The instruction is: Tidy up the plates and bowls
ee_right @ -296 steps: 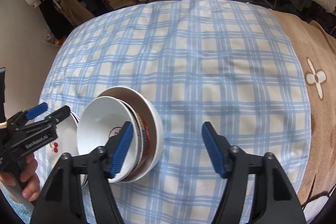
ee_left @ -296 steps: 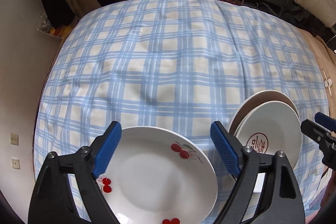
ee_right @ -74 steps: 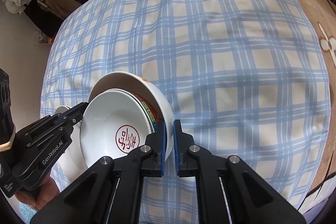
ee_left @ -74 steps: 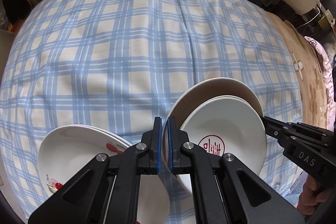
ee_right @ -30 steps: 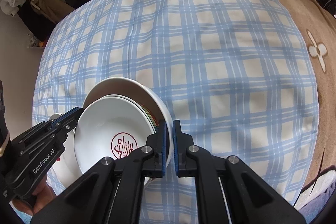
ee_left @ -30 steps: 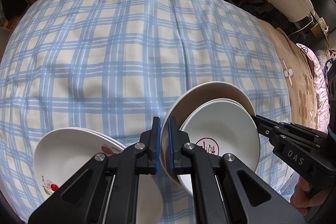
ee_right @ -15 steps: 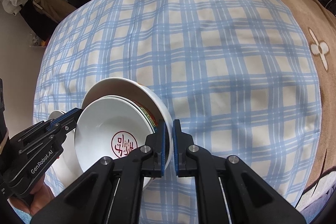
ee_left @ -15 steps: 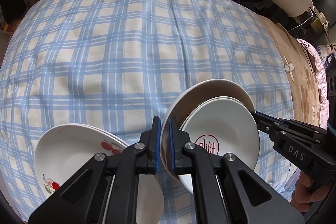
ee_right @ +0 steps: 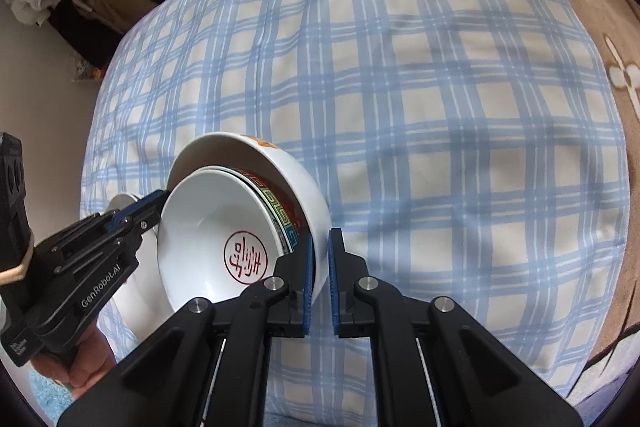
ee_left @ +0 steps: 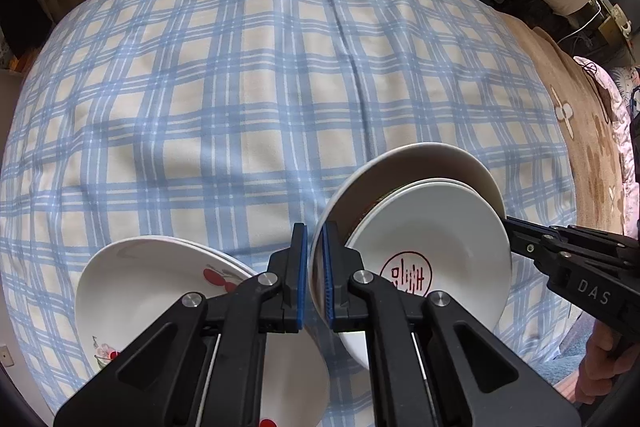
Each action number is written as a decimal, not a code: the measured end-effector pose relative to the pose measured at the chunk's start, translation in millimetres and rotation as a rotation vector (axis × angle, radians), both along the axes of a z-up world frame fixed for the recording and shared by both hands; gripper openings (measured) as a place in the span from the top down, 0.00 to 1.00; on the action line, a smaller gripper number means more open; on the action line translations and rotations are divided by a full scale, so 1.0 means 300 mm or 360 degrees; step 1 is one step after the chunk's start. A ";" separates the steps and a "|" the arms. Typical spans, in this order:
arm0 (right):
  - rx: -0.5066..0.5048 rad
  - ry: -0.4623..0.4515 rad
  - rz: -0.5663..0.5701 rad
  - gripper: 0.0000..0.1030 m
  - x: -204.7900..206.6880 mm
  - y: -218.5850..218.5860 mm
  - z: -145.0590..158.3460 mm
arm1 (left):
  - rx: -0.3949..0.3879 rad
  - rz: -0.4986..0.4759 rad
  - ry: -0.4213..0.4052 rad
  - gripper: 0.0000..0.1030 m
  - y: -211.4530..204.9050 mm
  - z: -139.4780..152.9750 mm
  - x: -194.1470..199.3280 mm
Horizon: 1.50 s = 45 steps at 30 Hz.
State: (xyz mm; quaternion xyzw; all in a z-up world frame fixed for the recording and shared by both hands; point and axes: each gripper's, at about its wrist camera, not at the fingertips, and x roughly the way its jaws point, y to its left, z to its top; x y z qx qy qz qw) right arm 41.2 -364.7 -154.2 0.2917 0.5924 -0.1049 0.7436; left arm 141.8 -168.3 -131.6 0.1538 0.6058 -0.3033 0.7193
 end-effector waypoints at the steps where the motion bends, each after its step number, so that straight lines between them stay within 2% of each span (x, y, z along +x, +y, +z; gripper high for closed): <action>1: -0.0012 -0.0002 -0.0006 0.91 0.001 0.002 -0.003 | -0.0018 -0.0002 0.0024 0.94 0.002 -0.001 0.005; 3: -0.0077 0.0028 0.0001 0.91 0.010 0.011 -0.014 | -0.0071 -0.0004 0.0072 0.94 0.002 0.000 0.015; 6: -0.0144 0.0061 -0.0010 0.92 0.023 0.019 -0.027 | -0.0044 -0.0011 0.0047 0.94 -0.020 0.001 0.016; 10: -0.0100 0.0051 -0.0051 0.91 0.023 0.004 -0.036 | -0.0045 -0.0024 -0.0004 0.94 -0.027 0.006 0.001; 17: -0.0052 0.0011 -0.0132 0.90 0.007 -0.009 -0.035 | -0.0063 -0.0010 0.0018 0.94 -0.017 0.007 0.007; 19: -0.0058 0.0005 -0.0109 0.90 0.010 -0.008 -0.035 | -0.0098 0.0007 0.0055 0.94 -0.007 0.010 0.017; 23: 0.0000 -0.0012 -0.0188 0.89 -0.013 -0.027 -0.031 | -0.0194 0.0012 0.0102 0.94 0.013 0.036 0.015; 26: 0.0029 -0.0018 -0.0232 0.89 -0.017 -0.034 -0.026 | -0.0140 -0.0010 0.0092 0.94 0.001 0.038 0.018; 31: -0.0012 -0.0014 -0.0196 0.89 0.006 -0.016 0.000 | -0.0131 0.0044 0.0198 0.95 0.016 0.026 0.051; 34: 0.0000 -0.0020 -0.0203 0.89 0.008 -0.017 0.010 | -0.0101 0.0040 0.0177 0.95 0.014 0.028 0.040; 36: -0.0050 -0.0003 -0.0169 0.89 0.014 -0.006 0.015 | -0.0102 0.0054 0.0180 0.95 0.017 0.025 0.042; 40: -0.0038 -0.0013 -0.0175 0.89 0.015 -0.004 0.020 | -0.0141 0.0080 0.0195 0.95 0.029 0.035 0.041; 45: -0.0048 -0.0008 -0.0214 0.89 0.002 0.001 0.012 | -0.0130 0.0080 0.0165 0.95 0.018 0.047 0.029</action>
